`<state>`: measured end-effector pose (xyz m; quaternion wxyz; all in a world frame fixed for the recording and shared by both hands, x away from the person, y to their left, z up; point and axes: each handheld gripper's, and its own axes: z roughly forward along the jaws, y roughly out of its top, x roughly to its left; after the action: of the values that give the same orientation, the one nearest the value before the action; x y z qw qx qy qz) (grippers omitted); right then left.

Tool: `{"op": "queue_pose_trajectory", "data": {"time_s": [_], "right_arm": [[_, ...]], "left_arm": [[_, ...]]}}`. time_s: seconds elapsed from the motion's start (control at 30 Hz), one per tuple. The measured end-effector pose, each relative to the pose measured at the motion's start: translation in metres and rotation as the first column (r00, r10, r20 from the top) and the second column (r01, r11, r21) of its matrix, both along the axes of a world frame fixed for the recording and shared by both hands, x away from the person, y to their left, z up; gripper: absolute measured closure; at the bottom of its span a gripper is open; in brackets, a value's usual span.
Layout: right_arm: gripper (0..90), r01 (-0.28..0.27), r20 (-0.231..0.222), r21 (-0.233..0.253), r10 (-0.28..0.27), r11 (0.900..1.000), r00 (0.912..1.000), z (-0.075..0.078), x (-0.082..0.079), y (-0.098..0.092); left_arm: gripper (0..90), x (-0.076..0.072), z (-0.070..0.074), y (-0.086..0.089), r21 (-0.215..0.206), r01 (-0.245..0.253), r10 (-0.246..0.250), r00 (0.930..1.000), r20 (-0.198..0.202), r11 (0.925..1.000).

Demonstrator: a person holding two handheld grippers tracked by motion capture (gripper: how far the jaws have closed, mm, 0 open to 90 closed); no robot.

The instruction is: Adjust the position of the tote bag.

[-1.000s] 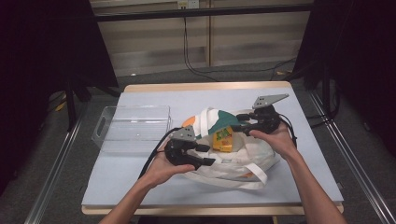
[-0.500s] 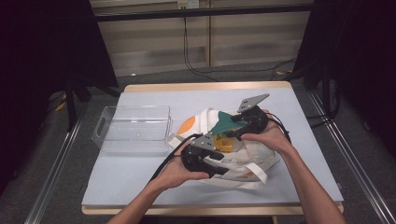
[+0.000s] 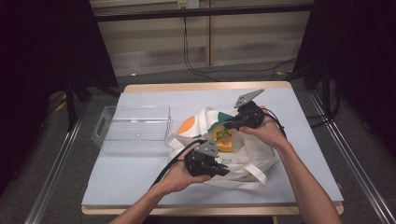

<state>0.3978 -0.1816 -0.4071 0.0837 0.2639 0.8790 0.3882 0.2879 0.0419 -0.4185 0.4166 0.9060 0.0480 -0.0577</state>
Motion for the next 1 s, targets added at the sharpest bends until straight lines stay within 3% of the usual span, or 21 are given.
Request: {"op": "queue_pose_trajectory", "data": {"time_s": [0.03,0.07,0.1,0.17,0.2,0.23,0.3,0.5,0.57,0.8,0.83,0.87,0.97,1.0], "right_arm": [[80.5,0.0,0.0,0.0,0.0,1.0,1.0,0.0,0.0,0.0],[84.6,-0.007,-0.047,0.023,0.008,1.0,0.9989,-0.003,0.006,-0.004],[84.6,-0.007,-0.047,0.023,0.008,1.0,0.9989,-0.003,0.006,-0.004],[86.6,0.0,-0.093,0.048,0.004,0.999,0.9957,-0.007,0.011,-0.008],[86.8,0.002,-0.111,0.05,0.004,0.999,0.9939,-0.008,0.013,-0.009],[86.9,0.009,-0.148,0.056,-0.001,0.998,0.9889,-0.009,0.019,-0.012],[86.9,0.016,-0.168,0.065,-0.005,0.998,0.9858,-0.009,0.025,-0.013],[86.8,0.022,-0.164,0.069,-0.01,0.997,0.9864,-0.002,0.042,-0.018],[86.3,0.042,-0.194,0.111,-0.02,0.993,0.9807,-0.005,0.054,-0.022],[83.9,0.09,-0.222,0.105,-0.065,0.99,0.9728,-0.008,0.073,-0.023],[84.1,0.101,-0.222,0.107,-0.076,0.989,0.9721,-0.007,0.074,-0.023],[84.0,0.109,-0.23,0.091,-0.085,0.99,0.9693,-0.009,0.077,-0.021],[85.7,0.133,-0.236,0.078,-0.111,0.988,0.9654,-0.011,0.08,-0.019],[86.4,0.172,-0.234,0.079,-0.15,0.982,0.9607,-0.015,0.084,-0.02]], "left_arm": [[85.9,-0.001,-0.001,0.0,0.014,0.004,-0.004,1.0,0.003,0.9999],[86.9,-0.003,-0.004,0.0,0.006,0.013,-0.013,0.9999,-0.008,0.9999],[86.9,-0.005,-0.007,0.0,0.006,0.021,-0.021,0.9996,-0.016,0.9998],[87.6,-0.01,-0.01,0.0,0.021,0.028,-0.028,0.9994,-0.018,0.9994],[87.8,-0.013,-0.012,0.0,0.035,0.045,-0.045,0.999,-0.001,0.9984],[87.8,-0.017,-0.014,0.0,0.035,0.045,-0.045,0.9989,-0.008,0.9984],[87.9,-0.018,-0.013,0.0,0.048,0.056,-0.056,0.9984,0.003,0.9973],[87.9,-0.028,-0.018,0.004,0.053,0.074,-0.075,0.9971,0.012,0.9959],[87.8,-0.029,-0.02,0.005,0.054,0.086,-0.087,0.9962,0.011,0.9948],[87.8,-0.033,-0.02,0.009,0.047,0.097,-0.097,0.9952,0.013,0.9942],[87.7,-0.033,-0.018,0.009,0.063,0.101,-0.103,0.9944,0.024,0.9929],[87.7,-0.033,-0.019,0.009,0.042,0.097,-0.097,0.9953,0.003,0.9945],[87.8,-0.032,-0.019,0.01,0.037,0.094,-0.094,0.9956,-0.002,0.9949],[87.8,-0.033,-0.019,0.01,0.042,0.102,-0.102,0.9948,0.0,0.9939]]}}
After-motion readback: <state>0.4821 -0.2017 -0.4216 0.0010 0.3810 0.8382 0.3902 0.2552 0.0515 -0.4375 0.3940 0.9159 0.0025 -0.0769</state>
